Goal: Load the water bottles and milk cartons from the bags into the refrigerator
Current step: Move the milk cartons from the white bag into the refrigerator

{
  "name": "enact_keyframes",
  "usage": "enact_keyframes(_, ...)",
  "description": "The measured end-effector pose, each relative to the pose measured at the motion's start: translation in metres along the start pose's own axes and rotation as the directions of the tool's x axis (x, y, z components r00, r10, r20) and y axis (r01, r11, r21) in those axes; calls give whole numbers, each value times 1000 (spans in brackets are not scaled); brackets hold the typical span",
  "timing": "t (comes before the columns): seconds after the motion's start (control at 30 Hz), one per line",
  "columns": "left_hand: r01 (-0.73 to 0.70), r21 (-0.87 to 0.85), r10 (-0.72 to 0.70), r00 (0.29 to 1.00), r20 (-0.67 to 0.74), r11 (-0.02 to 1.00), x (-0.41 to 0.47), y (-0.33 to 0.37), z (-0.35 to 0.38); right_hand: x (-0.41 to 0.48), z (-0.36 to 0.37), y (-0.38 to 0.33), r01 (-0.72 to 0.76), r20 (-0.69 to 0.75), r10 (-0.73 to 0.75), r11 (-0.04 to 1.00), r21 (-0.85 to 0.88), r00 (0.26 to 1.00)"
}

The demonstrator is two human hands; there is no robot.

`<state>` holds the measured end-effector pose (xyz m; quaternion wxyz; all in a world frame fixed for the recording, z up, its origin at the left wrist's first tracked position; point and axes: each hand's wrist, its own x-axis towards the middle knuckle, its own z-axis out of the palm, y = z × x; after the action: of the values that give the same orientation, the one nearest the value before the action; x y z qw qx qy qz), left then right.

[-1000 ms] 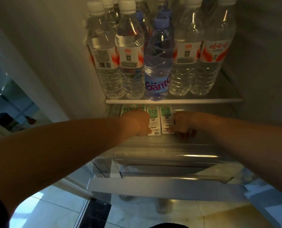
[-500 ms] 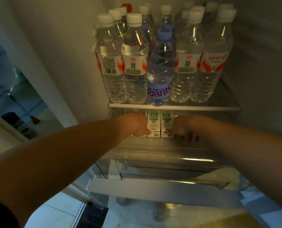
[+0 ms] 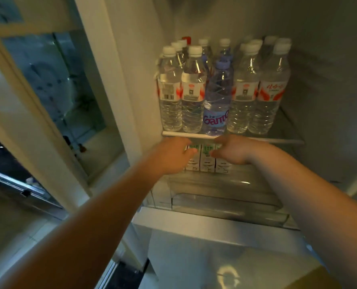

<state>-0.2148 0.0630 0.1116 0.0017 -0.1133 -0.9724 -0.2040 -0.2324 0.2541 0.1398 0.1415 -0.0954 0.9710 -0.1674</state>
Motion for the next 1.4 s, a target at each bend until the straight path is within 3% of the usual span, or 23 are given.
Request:
enact_keyframes(0.1, -82, 16, 83, 990, -118, 997, -33, -7, 5, -38, 18, -6, 89, -137, -76, 992, 91, 988)
enact_keyframes(0.27, -115, 147, 145, 965, -219, 982, -113, 1, 23, -110, 64, -11, 108, -312, -127, 991, -78, 942)
enact_keyframes(0.53, 2, 238, 49, 977, -210, 971, -258, 17, 67, -240, 168, -4, 68, -386, -153, 972, -224, 910)
enact_keyframes(0.73, 25, 104, -11, 991, -133, 994, -345, 30, 130, -317, 246, 2, 39, -467, -80, 995, -97, 881)
enact_keyframes(0.9, 106, -50, -108, 993, -39, 993, -409, 43, 183, -367, 294, 18, -26, -453, 18, 1000, -11, 892)
enact_keyframes(1.1, 107, -1, -106, 989, 103, 994, -489, 85, 238, -444, 326, 71, -56, -382, 44, 998, -20, 923)
enact_keyframes(1.4, 178, 13, -178, 968, 175, 984, -566, 215, 311, -592, 346, 201, -100, -284, 68, 990, -99, 956)
